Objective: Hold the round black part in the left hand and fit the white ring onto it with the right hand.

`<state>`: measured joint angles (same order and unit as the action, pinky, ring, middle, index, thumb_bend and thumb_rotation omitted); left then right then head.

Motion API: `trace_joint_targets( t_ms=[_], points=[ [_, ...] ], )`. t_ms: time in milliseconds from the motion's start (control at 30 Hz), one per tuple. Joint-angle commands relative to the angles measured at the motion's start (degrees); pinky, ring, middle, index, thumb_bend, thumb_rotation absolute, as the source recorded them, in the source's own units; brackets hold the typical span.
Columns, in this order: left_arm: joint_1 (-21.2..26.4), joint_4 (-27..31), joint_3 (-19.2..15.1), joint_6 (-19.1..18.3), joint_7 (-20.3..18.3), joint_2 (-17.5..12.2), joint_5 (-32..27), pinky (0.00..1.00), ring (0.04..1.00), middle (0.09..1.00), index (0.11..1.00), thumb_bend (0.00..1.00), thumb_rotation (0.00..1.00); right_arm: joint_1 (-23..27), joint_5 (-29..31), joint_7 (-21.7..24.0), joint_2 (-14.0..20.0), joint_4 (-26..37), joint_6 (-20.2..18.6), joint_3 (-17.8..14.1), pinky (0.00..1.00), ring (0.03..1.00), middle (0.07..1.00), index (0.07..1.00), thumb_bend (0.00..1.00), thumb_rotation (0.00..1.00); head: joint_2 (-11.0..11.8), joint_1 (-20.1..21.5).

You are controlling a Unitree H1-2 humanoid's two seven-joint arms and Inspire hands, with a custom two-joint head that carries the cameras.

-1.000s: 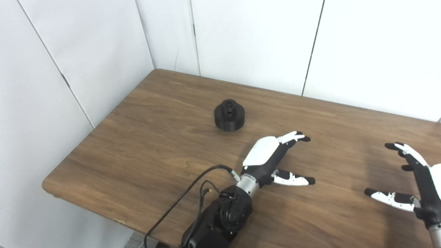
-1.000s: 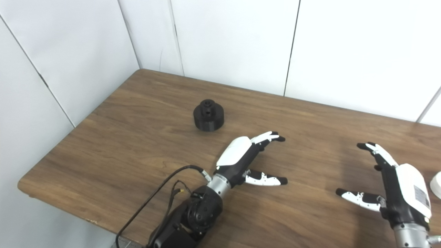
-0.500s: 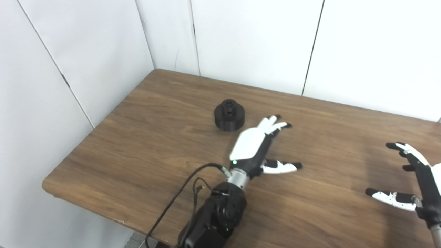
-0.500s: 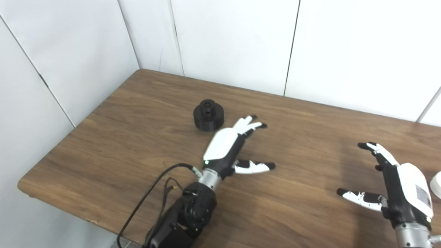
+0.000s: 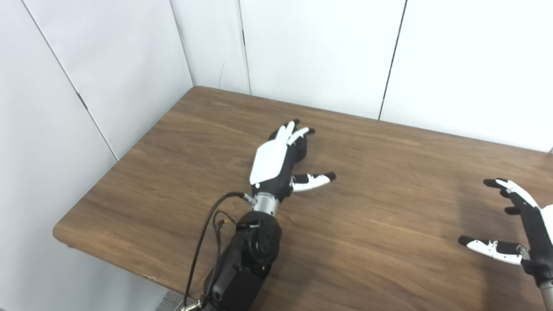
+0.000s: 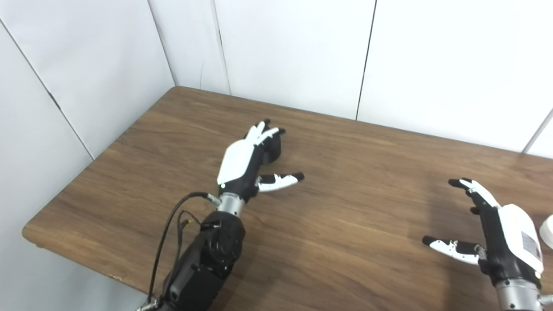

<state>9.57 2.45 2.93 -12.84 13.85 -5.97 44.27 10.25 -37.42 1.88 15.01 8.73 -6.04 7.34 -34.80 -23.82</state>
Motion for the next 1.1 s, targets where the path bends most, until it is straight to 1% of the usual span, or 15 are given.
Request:
trace_joint_targets(
  t_ms=[0,100,300,433,600,633,700,767,800,900,967,1067],
  points=[
    [2.98,1.09,-1.4,0.7,3.02,-2.04,0.67,0.83,0.997,1.0,0.856,0.84,0.4,1.62,-0.06,-0.72,0.5,1.79,0.41,-0.67,0.68,0.825,0.881,0.807,0.8,0.05,0.05,-0.07],
    [3.53,0.58,-2.6,1.02,3.5,-3.22,-0.23,0.85,1.0,1.0,0.864,0.84,0.38,1.72,0.03,-0.82,0.54,1.35,0.54,-0.73,0.68,0.824,0.883,0.808,0.8,0.07,0.09,-0.1],
    [4.29,-0.49,-4.45,2.02,5.37,-5.66,-0.94,0.86,1.0,1.0,0.864,0.85,0.41,1.76,-0.28,-0.47,0.3,1.32,-0.04,-0.51,0.68,0.824,0.884,0.812,0.8,0.05,0.23,-0.01],
    [5.08,-0.62,-5.24,0.75,5.49,-6.56,-1.29,0.87,1.0,1.0,0.86,0.87,0.4,1.87,-0.65,-0.12,0.2,1.47,-0.72,-0.37,0.7,0.836,0.889,0.815,0.79,0.05,0.4,0.01],
    [5.99,-0.97,-5.11,-1.66,4.64,-7.95,0.15,0.89,1.0,1.0,0.869,0.87,0.4,1.96,-0.46,-0.51,0.5,1.2,-0.13,-0.49,0.69,0.828,0.887,0.812,0.8,0.05,0.38,0.1],
    [6.34,-1.13,-4.89,-2.48,3.99,-8.45,0.59,0.89,1.0,1.0,0.87,0.87,0.4,1.94,-0.43,-0.47,0.58,1.22,-0.17,-0.54,0.68,0.827,0.886,0.812,0.8,0.06,0.37,0.14],
    [6.77,-1.17,-4.42,-3.85,2.57,-9.29,0.98,0.93,1.0,1.0,0.905,0.9,0.42,1.86,-0.5,-0.23,0.65,1.47,-0.51,-0.58,0.69,0.834,0.89,0.816,0.79,0.07,0.33,0.2],
    [7.6,-1.81,-3.7,-5.33,-0.17,-10.77,1.23,0.95,1.0,1.0,0.933,0.97,0.46,1.79,-0.75,0.06,0.67,1.98,-0.93,-0.53,0.68,0.832,0.891,0.815,0.79,0.06,0.3,0.44],
    [7.89,-1.95,-3.41,-6.01,-1.25,-11.29,1.21,0.96,1.0,1.0,0.945,0.98,0.48,1.78,-0.82,0.09,0.68,2.09,-0.99,-0.52,0.68,0.831,0.89,0.814,0.79,0.07,0.27,0.48],
    [8.97,-2.74,-2.13,-7.92,-5.23,-13.23,1.1,0.99,1.0,1.0,0.965,1.0,0.51,1.74,-0.71,-0.64,0.64,1.72,-0.16,-0.61,0.67,0.823,0.885,0.807,0.8,0.06,0.31,0.68],
    [9.68,-3.38,-1.03,-9.3,-7.72,-14.6,1.58,1.0,1.0,1.0,0.971,1.0,0.54,1.74,-0.63,-0.93,0.66,1.54,0.31,-0.64,0.66,0.82,0.884,0.805,0.81,0.06,0.19,0.79],
    [10.54,-4.62,0.25,-10.22,-9.26,-15.88,1.94,1.0,1.0,1.0,0.955,1.0,0.57,1.72,-0.51,-0.6,0.51,2.01,-0.26,-0.69,0.66,0.822,0.887,0.807,0.8,0.06,0.12,0.76]
  ],
)
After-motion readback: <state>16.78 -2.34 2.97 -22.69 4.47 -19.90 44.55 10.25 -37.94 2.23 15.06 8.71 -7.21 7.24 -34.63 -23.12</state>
